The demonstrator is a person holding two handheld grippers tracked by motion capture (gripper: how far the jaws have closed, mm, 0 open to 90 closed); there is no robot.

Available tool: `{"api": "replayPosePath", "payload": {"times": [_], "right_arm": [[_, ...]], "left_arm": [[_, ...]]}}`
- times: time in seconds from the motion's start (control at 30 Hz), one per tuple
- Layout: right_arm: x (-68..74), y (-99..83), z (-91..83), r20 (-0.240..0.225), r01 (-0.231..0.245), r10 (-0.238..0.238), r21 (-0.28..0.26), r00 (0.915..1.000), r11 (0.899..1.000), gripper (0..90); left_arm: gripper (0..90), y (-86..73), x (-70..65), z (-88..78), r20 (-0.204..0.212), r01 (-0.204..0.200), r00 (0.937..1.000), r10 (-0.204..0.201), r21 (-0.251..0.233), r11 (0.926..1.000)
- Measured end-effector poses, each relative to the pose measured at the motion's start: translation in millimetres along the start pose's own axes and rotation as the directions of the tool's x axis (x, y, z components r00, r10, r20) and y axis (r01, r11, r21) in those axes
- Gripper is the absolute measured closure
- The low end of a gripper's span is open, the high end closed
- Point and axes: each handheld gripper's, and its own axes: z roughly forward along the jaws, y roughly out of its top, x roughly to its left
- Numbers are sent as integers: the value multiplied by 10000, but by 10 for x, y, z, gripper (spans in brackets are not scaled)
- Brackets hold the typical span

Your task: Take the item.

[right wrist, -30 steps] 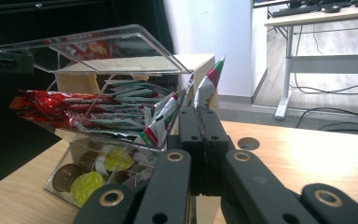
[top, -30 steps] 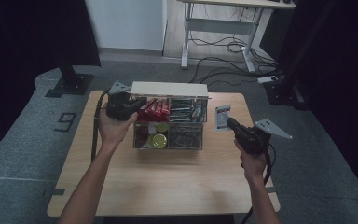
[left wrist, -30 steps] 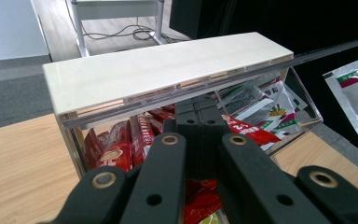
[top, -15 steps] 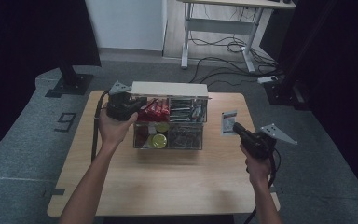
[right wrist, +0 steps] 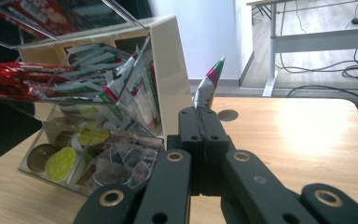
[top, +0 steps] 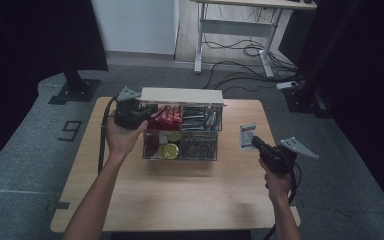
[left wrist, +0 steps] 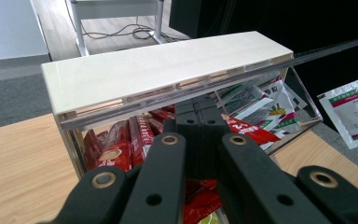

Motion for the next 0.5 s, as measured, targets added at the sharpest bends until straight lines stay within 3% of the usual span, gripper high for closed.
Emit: {"api": "replayPosePath", "payload": {"times": [0.5], "right_arm": [[-95, -123, -16, 167, -199, 196, 174, 9997, 9997, 895]], "left_arm": [[900, -3, -5, -2, -24, -9, 10000, 9, 1, 10000]]}}
